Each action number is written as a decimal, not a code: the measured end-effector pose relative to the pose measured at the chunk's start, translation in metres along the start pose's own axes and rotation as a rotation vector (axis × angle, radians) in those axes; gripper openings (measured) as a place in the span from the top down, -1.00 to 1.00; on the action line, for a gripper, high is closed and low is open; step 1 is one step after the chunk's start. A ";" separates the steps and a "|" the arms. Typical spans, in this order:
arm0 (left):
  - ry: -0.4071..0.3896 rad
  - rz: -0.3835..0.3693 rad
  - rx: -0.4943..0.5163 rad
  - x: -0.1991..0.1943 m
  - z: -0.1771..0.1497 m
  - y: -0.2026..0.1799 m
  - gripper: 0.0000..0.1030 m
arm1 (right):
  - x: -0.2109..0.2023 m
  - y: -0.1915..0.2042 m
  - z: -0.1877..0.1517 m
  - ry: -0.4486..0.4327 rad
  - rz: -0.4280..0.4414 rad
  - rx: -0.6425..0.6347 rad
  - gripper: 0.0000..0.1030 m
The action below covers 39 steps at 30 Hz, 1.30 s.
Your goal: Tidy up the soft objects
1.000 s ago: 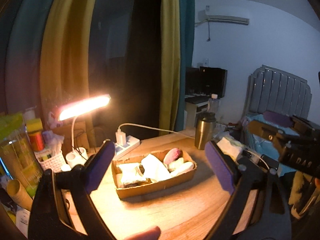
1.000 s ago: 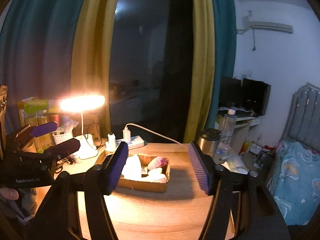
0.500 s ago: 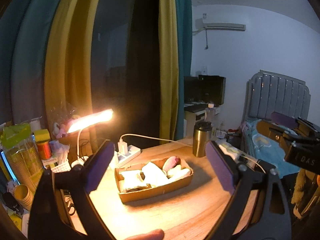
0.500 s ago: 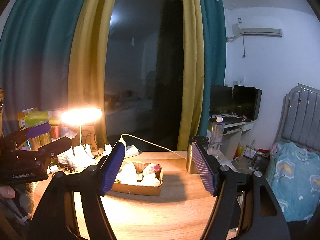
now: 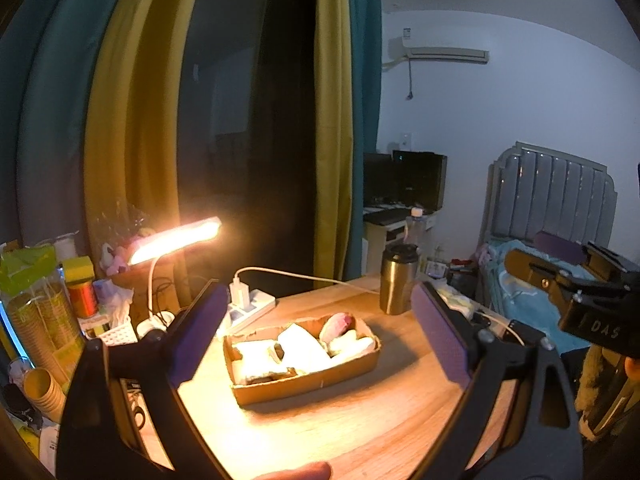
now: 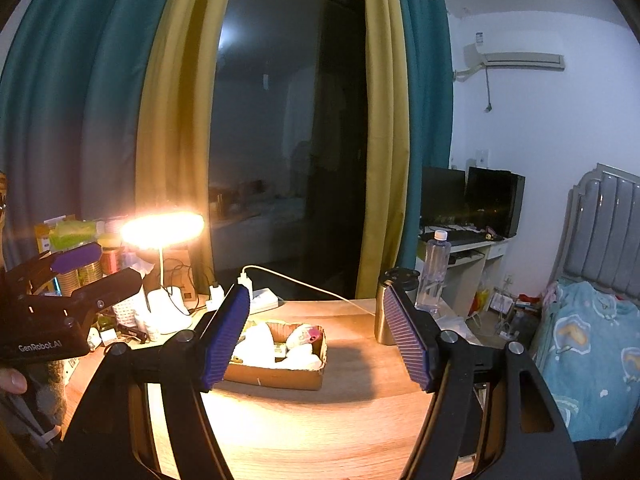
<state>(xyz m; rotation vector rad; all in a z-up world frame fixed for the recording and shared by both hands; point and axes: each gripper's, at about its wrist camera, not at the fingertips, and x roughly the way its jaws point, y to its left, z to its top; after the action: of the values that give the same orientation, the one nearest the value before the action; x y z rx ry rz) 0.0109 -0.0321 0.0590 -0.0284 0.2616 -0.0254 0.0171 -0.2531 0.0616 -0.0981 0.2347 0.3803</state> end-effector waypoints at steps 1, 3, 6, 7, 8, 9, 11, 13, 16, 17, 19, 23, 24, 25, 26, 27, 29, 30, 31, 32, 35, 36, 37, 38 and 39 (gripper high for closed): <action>0.001 -0.002 -0.001 0.000 0.000 0.000 -0.83 | 0.000 0.000 0.000 0.000 0.000 -0.001 -0.41; 0.000 -0.001 -0.001 0.000 0.000 0.000 -0.83 | 0.000 0.000 0.000 0.002 0.001 -0.004 -0.41; 0.000 -0.001 -0.003 -0.001 0.000 0.000 -0.83 | 0.000 0.001 0.001 0.003 0.003 -0.005 -0.41; -0.001 -0.001 -0.004 -0.001 0.000 0.000 -0.83 | 0.000 0.001 0.001 0.002 0.003 -0.004 -0.41; -0.001 -0.002 -0.006 -0.002 0.000 -0.001 -0.83 | 0.000 0.002 0.001 0.002 0.002 -0.005 -0.41; 0.000 -0.003 -0.006 -0.002 0.000 -0.001 -0.83 | 0.000 0.002 0.001 0.003 0.002 -0.006 -0.41; 0.001 -0.004 -0.007 -0.001 -0.001 -0.001 -0.83 | 0.000 0.002 0.001 0.003 0.003 -0.005 -0.41; 0.003 -0.005 -0.009 -0.001 -0.001 -0.001 -0.83 | 0.000 0.003 0.000 0.004 0.004 -0.007 -0.41; 0.001 -0.004 -0.010 -0.001 -0.001 -0.001 -0.83 | 0.001 0.003 0.000 0.004 0.005 -0.006 -0.41; 0.000 -0.004 -0.011 -0.002 0.000 -0.001 -0.83 | 0.001 0.004 0.000 0.004 0.005 -0.007 -0.41; 0.001 -0.003 -0.013 -0.001 -0.001 0.000 -0.83 | 0.001 0.004 0.000 0.004 0.005 -0.007 -0.41; 0.003 -0.002 -0.012 -0.001 -0.002 0.001 -0.83 | 0.000 0.004 0.000 0.004 0.004 -0.007 -0.41; 0.003 -0.003 -0.011 -0.001 -0.002 0.000 -0.83 | 0.001 0.004 0.000 0.003 0.004 -0.006 -0.41; 0.002 -0.003 -0.012 -0.001 -0.002 0.000 -0.84 | 0.001 0.004 0.000 0.004 0.004 -0.006 -0.41; 0.002 -0.002 -0.011 -0.001 -0.002 0.001 -0.84 | 0.001 0.004 0.000 0.006 0.004 -0.005 -0.41; 0.002 -0.002 -0.012 -0.001 -0.002 0.000 -0.84 | 0.001 0.006 0.000 0.007 0.004 -0.006 -0.41; 0.002 -0.002 -0.011 -0.002 -0.002 0.000 -0.84 | 0.001 0.008 -0.001 0.009 0.004 -0.005 -0.41; 0.002 -0.002 -0.013 -0.002 -0.002 0.000 -0.84 | 0.000 0.009 -0.001 0.009 0.005 -0.006 -0.41; 0.002 -0.005 -0.013 -0.001 -0.002 0.000 -0.84 | -0.001 0.010 -0.001 0.008 0.005 -0.006 -0.41; 0.005 -0.010 -0.014 -0.001 -0.002 0.001 -0.84 | 0.001 0.009 -0.001 0.008 0.005 -0.006 -0.41; 0.012 -0.025 -0.016 -0.001 -0.003 0.001 -0.84 | 0.001 0.009 -0.002 0.008 0.006 -0.007 -0.41; 0.013 -0.027 -0.014 -0.001 -0.004 0.001 -0.84 | 0.001 0.010 -0.002 0.008 0.007 -0.007 -0.41; 0.012 -0.028 -0.012 -0.001 -0.004 0.001 -0.84 | 0.001 0.009 -0.001 0.009 0.007 -0.007 -0.41; 0.011 -0.028 -0.013 -0.001 -0.005 0.001 -0.84 | 0.001 0.010 -0.002 0.009 0.007 -0.007 -0.41; 0.011 -0.028 -0.016 -0.001 -0.004 0.001 -0.84 | 0.002 0.010 -0.002 0.010 0.009 -0.009 -0.41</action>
<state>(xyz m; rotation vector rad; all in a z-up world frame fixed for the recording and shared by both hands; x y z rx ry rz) 0.0088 -0.0315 0.0554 -0.0481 0.2728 -0.0514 0.0145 -0.2434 0.0590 -0.1076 0.2438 0.3899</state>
